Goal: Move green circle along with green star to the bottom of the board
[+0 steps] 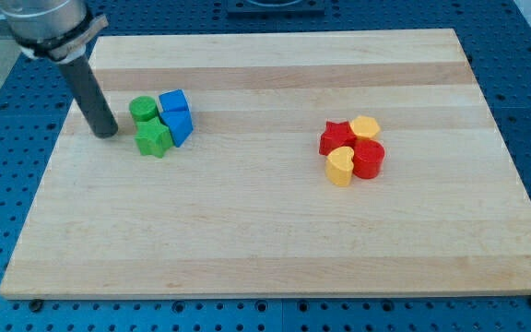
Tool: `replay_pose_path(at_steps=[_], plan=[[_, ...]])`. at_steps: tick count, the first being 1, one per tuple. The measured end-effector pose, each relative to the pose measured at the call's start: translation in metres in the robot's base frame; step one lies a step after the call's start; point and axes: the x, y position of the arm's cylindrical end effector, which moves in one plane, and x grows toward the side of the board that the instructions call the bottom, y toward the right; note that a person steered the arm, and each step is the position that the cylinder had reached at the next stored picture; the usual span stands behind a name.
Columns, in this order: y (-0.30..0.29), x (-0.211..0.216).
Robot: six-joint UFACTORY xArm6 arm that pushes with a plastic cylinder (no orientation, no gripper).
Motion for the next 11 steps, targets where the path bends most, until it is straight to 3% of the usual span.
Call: replay_pose_path(at_steps=[1, 2, 4, 5, 7, 8, 9, 11], plan=[[0.008, -0.037], [0.030, -0.045], [0.034, 0.062], [0.057, 0.092], [0.006, 0.039], [0.006, -0.008], [0.031, -0.024], [0.086, 0.050]])
